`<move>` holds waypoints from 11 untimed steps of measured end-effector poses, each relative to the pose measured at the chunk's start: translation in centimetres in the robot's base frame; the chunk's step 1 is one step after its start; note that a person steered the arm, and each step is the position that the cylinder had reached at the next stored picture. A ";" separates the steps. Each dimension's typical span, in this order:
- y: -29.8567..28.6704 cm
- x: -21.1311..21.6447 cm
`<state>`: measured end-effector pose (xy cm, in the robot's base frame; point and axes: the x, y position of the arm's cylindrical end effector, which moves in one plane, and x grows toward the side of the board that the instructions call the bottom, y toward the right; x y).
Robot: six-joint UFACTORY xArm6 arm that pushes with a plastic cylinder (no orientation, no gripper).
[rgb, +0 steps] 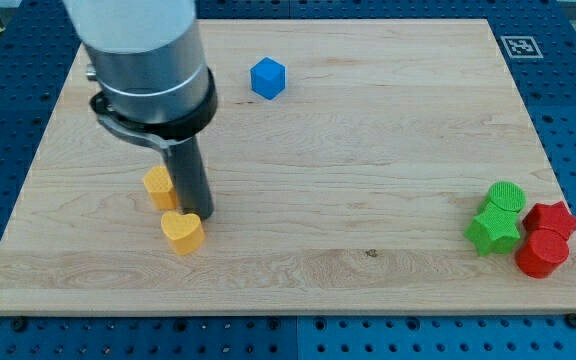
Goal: Place the yellow heart at the bottom left side of the board
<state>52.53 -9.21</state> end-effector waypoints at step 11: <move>-11.1 -6.8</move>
